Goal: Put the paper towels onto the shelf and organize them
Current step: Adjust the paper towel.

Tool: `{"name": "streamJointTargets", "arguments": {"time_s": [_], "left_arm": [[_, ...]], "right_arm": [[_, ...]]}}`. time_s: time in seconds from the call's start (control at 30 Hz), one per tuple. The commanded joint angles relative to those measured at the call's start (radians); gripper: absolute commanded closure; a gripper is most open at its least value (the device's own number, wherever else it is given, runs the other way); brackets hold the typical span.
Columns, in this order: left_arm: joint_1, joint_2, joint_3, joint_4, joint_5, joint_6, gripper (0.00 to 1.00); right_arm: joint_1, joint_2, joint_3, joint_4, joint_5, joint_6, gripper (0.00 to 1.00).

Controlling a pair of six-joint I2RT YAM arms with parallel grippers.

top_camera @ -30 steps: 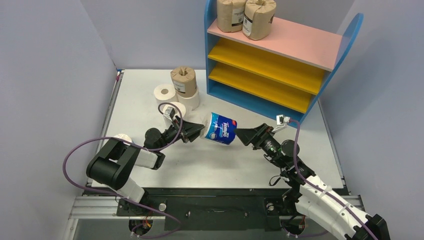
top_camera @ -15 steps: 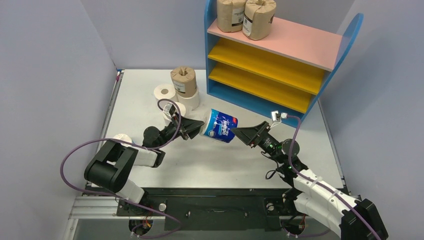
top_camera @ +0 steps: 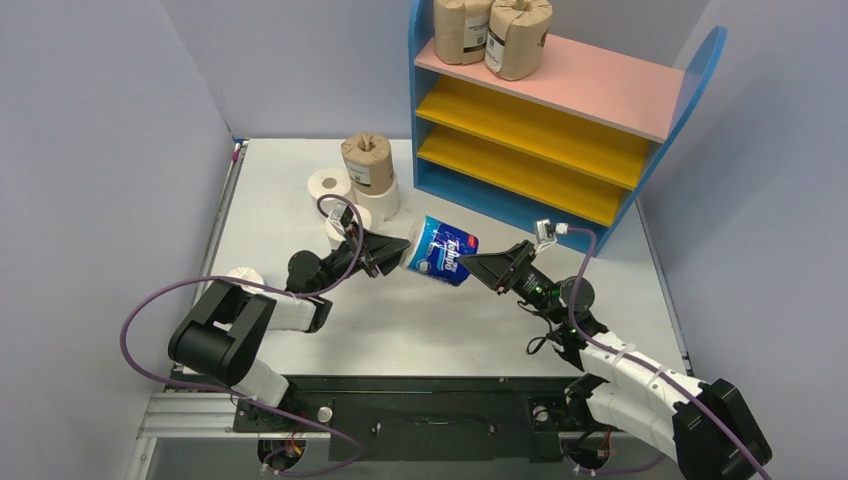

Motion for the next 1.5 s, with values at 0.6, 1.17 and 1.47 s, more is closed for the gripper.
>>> {"name": "streamJointTargets", "arguments": {"time_s": [0.6, 1.17, 1.47], "left_arm": [[-0.003, 0.018, 0.031, 0.197, 0.011, -0.017, 0.56], [0.166, -0.155, 0.01, -0.173, 0.024, 0.164, 0.36], [0.307, -0.463, 0.059, -0.875, -0.052, 0.524, 0.37]], "right_arm": [[0.03, 0.024, 0.036, 0.191, -0.033, 0.015, 0.59], [0.025, -0.257, 0.264, -0.625, 0.025, -0.418, 0.72], [0.159, -0.229, 0.561, -1.244, 0.33, -0.802, 0.74]]}}
